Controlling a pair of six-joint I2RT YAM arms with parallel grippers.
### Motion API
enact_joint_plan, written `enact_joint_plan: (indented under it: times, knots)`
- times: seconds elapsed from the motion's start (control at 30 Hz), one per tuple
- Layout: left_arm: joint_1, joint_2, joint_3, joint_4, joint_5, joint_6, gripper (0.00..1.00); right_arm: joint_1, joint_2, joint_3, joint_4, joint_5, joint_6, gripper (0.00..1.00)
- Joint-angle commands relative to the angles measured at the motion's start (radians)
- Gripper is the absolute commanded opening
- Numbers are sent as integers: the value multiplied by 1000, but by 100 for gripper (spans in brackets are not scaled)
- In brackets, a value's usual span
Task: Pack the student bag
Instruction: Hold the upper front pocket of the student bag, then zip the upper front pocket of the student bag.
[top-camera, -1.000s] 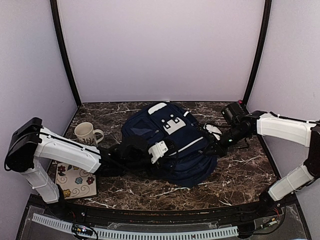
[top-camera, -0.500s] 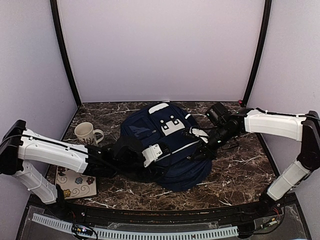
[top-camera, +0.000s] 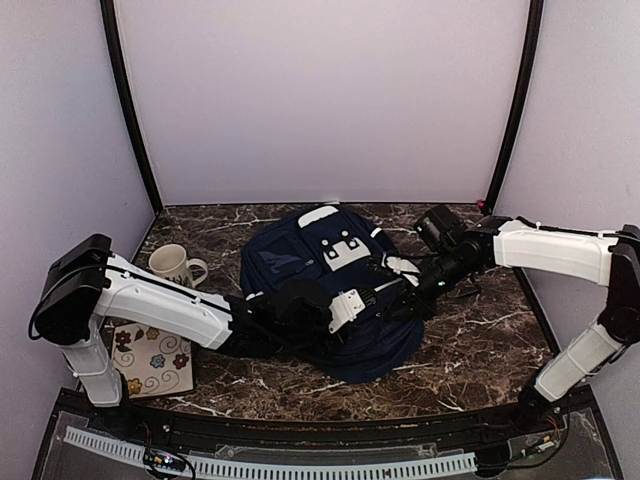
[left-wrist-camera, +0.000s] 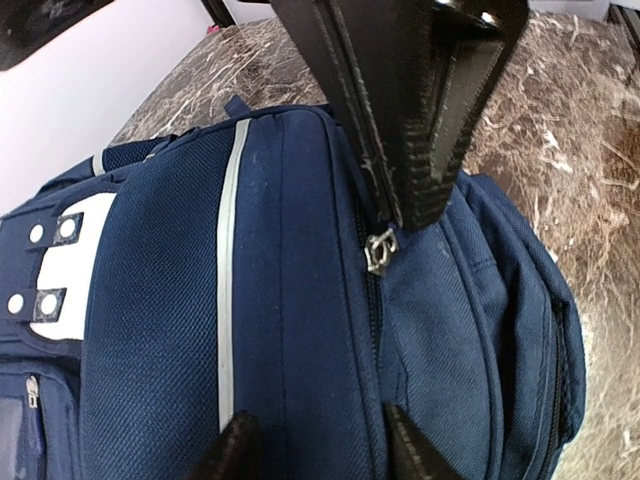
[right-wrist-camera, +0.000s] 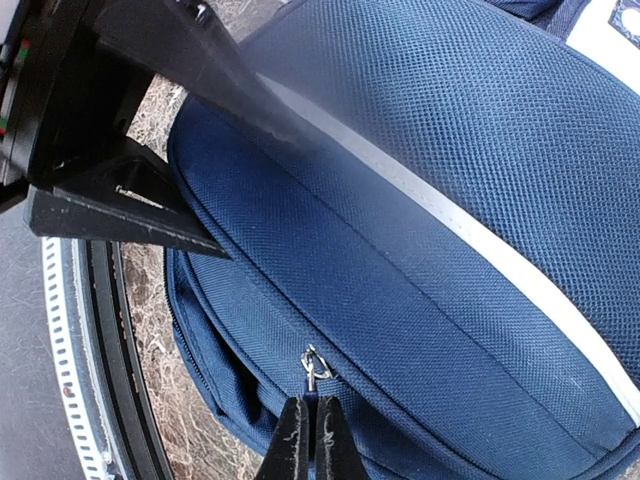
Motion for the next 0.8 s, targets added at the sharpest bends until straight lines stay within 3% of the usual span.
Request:
enact_joint_plan:
  times: [0.0,0.1,0.2,0.57,0.77]
  knots:
    - [3,12,37,33,-13,20,35,12,-35,-5,17,-28,-5,0]
    - [3,-1,31,19,2,13,13,9,-27,-12,12,19,-12,0]
    - [3,-45,-12,20,0,10,0,-16,-22,-28,4,67,-39,0]
    - [3,-187,-129,-118,34,-21,0,-164,-22,-64,-11,133,-113,0]
    - [12,-290,-210,-217,-82,-8,0,-125,-45,-44,-11,56,-73,0]
